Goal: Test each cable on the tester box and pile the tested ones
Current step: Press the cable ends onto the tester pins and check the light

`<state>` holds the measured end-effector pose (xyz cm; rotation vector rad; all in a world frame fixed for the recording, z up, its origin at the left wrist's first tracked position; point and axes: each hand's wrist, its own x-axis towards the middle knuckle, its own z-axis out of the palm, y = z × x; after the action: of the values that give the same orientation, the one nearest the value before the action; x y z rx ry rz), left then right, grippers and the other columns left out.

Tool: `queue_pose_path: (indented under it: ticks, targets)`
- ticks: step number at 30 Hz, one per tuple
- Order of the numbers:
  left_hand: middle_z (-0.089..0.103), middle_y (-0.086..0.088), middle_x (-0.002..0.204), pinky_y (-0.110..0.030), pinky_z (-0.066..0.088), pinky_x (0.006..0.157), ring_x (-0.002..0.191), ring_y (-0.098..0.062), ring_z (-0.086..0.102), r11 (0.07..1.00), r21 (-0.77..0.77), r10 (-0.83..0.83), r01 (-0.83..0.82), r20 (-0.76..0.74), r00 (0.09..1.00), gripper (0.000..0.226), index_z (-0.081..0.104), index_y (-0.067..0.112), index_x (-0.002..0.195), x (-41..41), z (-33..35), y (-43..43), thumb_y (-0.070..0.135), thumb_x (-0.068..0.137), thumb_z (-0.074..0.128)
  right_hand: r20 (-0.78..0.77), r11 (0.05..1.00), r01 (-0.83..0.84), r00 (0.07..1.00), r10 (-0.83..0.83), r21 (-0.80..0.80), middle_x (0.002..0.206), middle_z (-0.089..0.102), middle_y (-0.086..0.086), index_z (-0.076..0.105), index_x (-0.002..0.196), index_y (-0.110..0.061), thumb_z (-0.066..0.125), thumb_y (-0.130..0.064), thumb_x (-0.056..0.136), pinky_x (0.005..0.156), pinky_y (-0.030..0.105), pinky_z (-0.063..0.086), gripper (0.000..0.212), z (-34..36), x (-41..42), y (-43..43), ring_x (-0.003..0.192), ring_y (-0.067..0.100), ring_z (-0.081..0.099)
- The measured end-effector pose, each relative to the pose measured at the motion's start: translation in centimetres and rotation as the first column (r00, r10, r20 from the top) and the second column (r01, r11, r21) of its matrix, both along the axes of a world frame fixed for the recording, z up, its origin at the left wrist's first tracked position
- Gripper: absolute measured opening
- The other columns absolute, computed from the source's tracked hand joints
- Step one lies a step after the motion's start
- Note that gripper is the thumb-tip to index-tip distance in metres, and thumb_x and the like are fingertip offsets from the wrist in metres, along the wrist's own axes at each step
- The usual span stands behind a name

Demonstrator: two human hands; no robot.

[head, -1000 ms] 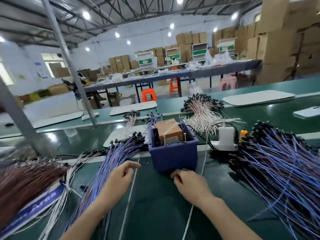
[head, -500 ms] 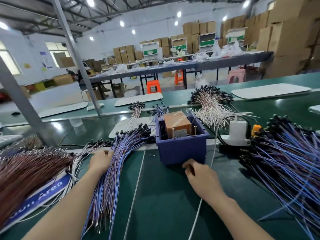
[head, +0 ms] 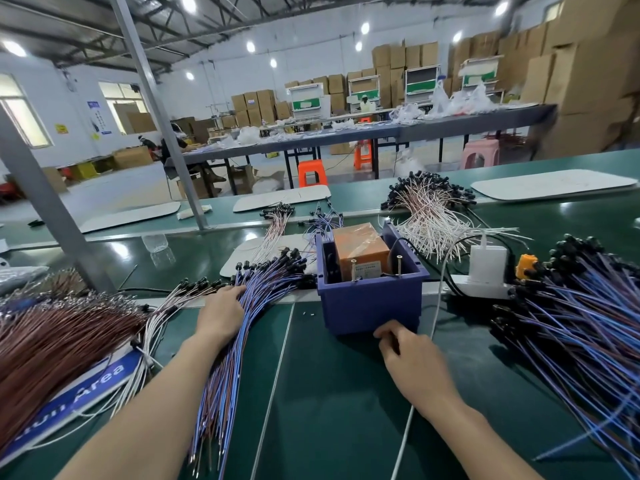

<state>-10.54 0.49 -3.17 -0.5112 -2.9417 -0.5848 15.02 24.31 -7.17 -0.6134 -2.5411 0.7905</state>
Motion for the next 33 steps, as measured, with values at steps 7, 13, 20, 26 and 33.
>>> queue_pose_path:
  ticks: [7,13,20,26,33]
  targets:
    - [0.038,-0.014,0.156,-0.048,0.031,0.115,0.139,-0.037,0.037,0.997,-0.062,0.036,-0.036,0.011,0.999,0.046,0.05,0.004,0.141,0.2,0.1,0.3,0.003,0.098,0.035,-0.002,1.0,0.008,1.0,-0.008,0.001,0.061,0.056,-0.014,0.058,0.103,-0.041,0.048,-0.032,0.1,0.048,0.015,0.029,0.014,0.1,0.0,0.0,0.057,0.002,0.052]
    - [0.049,-0.02,0.143,-0.043,0.034,0.112,0.13,-0.034,0.046,0.938,0.338,0.111,-0.076,-0.086,0.99,0.038,0.053,-0.004,0.137,2.0,1.4,0.8,0.007,0.103,0.039,-0.018,0.999,0.024,1.0,-0.025,-0.031,0.06,0.056,-0.015,0.061,0.103,-0.038,0.05,-0.03,0.099,0.052,0.024,0.035,0.014,0.2,-0.1,-0.1,0.059,0.002,0.054]
    - [0.065,-0.003,0.115,-0.041,0.058,0.086,0.094,-0.022,0.067,0.658,0.706,0.109,0.262,-0.434,0.894,0.024,0.06,0.013,0.126,8.7,8.6,2.5,0.011,0.103,0.05,-0.188,0.996,-0.001,0.982,-0.016,-0.09,0.078,0.062,-0.013,0.056,0.118,-0.035,0.05,-0.025,0.1,0.058,0.025,0.042,0.021,0.6,0.5,-0.5,0.062,0.003,0.054]
    - [0.056,0.008,0.101,-0.019,0.045,0.064,0.074,-0.004,0.051,0.761,0.33,-0.117,0.558,-0.777,0.619,0.03,0.064,0.02,0.125,18.0,7.0,5.8,0.008,0.098,0.057,-0.721,0.956,0.286,0.677,-0.151,0.068,0.144,0.036,0.012,0.03,0.149,-0.013,0.059,-0.028,0.093,0.114,0.019,0.028,0.064,1.7,2.3,-1.2,0.136,0.008,0.034]
    - [0.063,0.004,0.112,-0.03,0.051,0.079,0.094,-0.015,0.062,0.639,-0.037,-0.516,0.769,-0.761,0.392,0.03,0.068,0.019,0.118,22.1,1.1,10.1,0.012,0.107,0.041,-0.569,0.939,0.272,0.815,-0.109,0.211,0.08,0.069,-0.003,0.059,0.123,-0.028,0.067,-0.016,0.094,0.067,0.038,0.048,0.033,1.3,2.9,-0.3,0.07,0.02,0.063]
